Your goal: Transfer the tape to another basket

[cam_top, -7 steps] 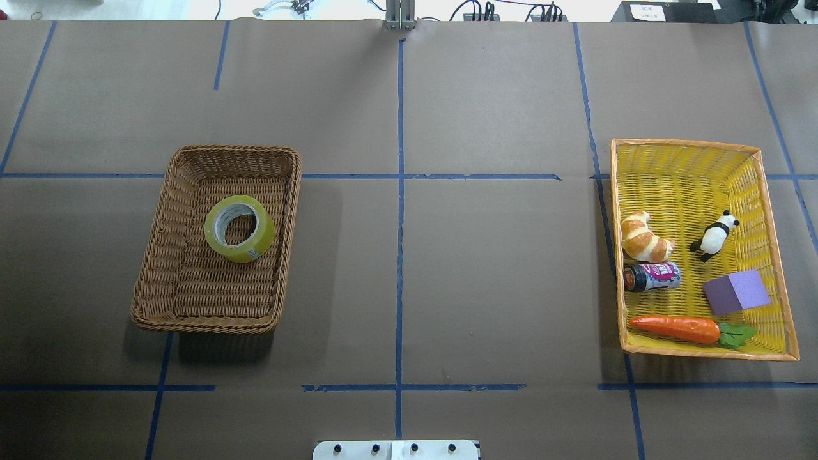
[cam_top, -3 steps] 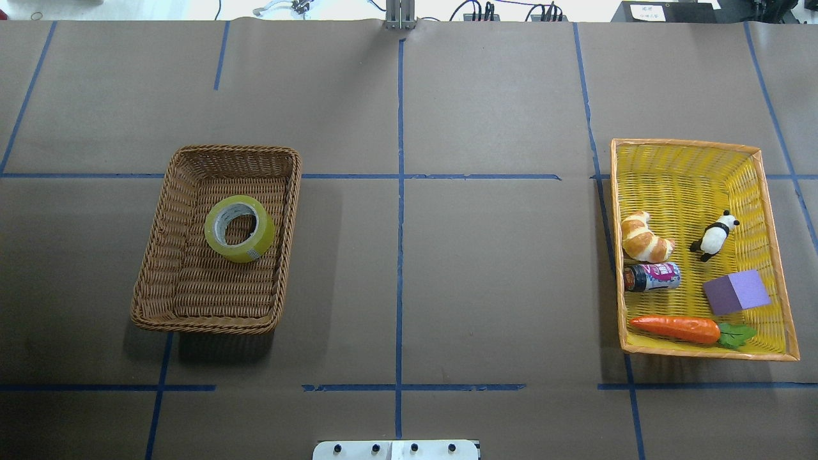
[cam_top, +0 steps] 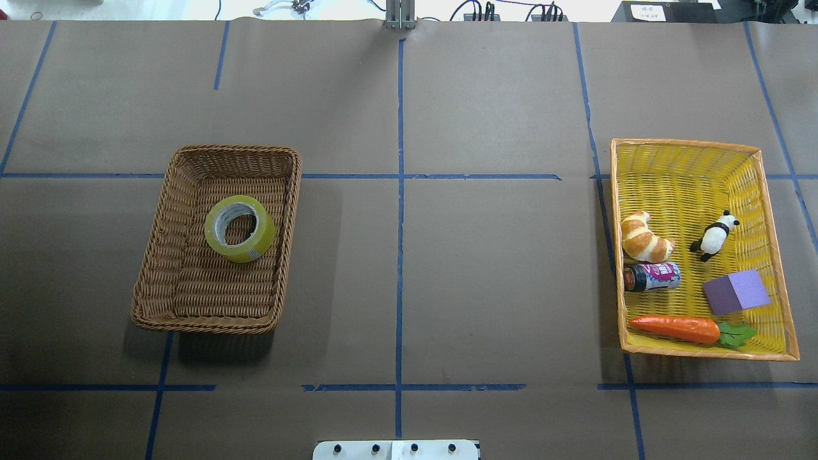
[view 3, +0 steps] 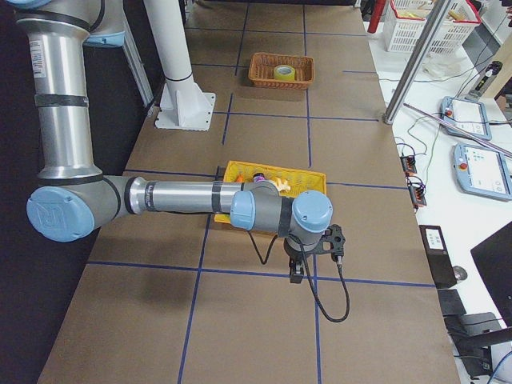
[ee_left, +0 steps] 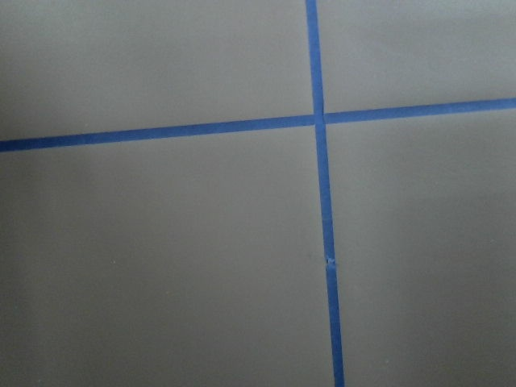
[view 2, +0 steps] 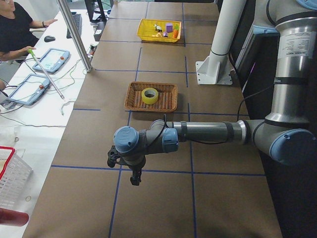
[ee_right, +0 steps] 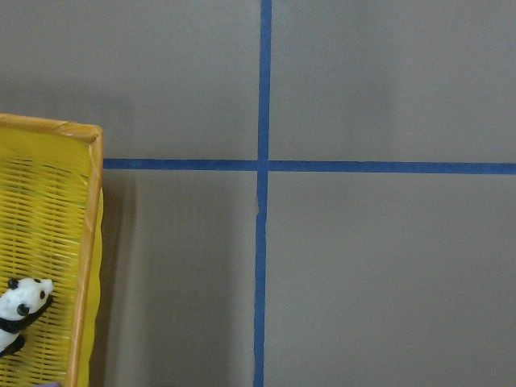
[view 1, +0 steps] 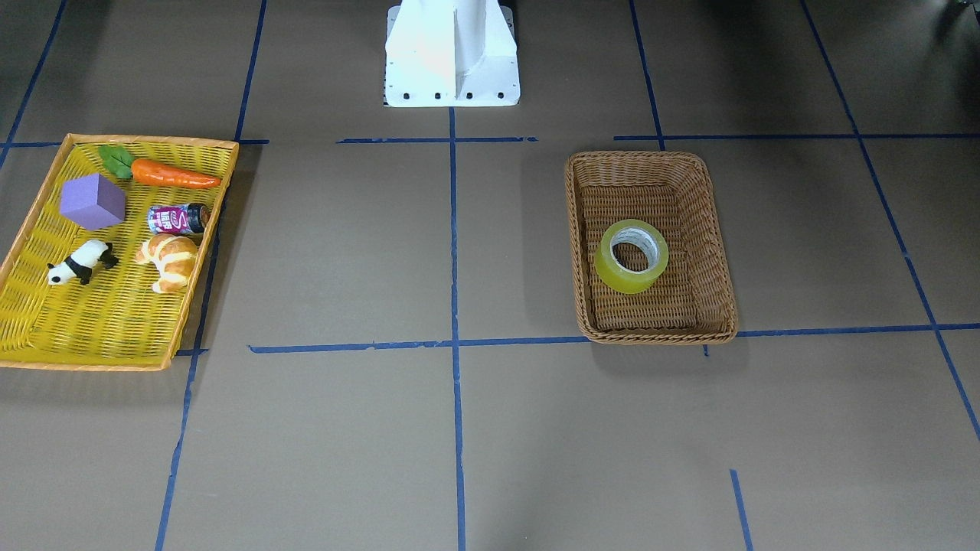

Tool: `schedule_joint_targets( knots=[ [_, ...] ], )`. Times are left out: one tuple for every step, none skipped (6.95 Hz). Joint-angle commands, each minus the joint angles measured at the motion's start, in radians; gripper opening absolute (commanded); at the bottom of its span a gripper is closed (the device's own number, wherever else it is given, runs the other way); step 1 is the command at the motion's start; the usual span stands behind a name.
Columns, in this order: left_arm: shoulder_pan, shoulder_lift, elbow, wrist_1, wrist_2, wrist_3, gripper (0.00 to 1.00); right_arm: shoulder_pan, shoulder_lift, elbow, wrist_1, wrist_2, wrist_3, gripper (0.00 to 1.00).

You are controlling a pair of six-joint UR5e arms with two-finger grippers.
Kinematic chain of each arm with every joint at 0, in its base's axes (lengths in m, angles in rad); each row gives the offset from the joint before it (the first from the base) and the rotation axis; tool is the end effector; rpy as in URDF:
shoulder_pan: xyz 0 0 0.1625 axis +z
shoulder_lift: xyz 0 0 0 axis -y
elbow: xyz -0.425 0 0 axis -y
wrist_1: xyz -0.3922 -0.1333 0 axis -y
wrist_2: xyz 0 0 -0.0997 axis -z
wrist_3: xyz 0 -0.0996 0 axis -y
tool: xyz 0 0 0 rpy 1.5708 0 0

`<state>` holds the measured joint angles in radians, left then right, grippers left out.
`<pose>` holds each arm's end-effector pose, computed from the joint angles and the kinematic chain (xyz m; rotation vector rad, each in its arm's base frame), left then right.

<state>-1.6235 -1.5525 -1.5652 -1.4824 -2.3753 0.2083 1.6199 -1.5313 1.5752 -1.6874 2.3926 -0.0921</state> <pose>-0.0865 -0.4717 0.6766 -0.0007 0.8109 0.1018 0.0850 -0.4995 0.6448 -0.0104 -0.8242 -0.0107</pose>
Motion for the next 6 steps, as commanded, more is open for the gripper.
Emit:
schedule_joint_targets(
  knots=[
    [-0.001,0.014,-0.001,-0.019,0.001,-0.003,1.0,0.0,0.003,0.0,0.0,-0.027,0.0,1.0],
    [0.001,0.019,-0.001,-0.019,-0.001,-0.004,1.0,0.0,0.003,0.0,0.002,-0.026,0.0,1.0],
    [-0.001,0.019,-0.001,-0.019,-0.001,-0.004,1.0,0.0,0.003,0.002,0.0,-0.026,0.0,1.0],
    [0.001,0.019,0.004,-0.019,-0.001,-0.003,1.0,0.0,0.003,0.003,0.0,-0.026,0.002,1.0],
    [0.001,0.017,0.008,-0.019,-0.001,-0.003,1.0,0.0,0.003,0.003,0.0,-0.026,0.0,1.0],
    [0.001,0.017,0.008,-0.021,-0.001,-0.003,1.0,0.0,0.003,0.003,0.0,-0.026,0.0,1.0]
  ],
)
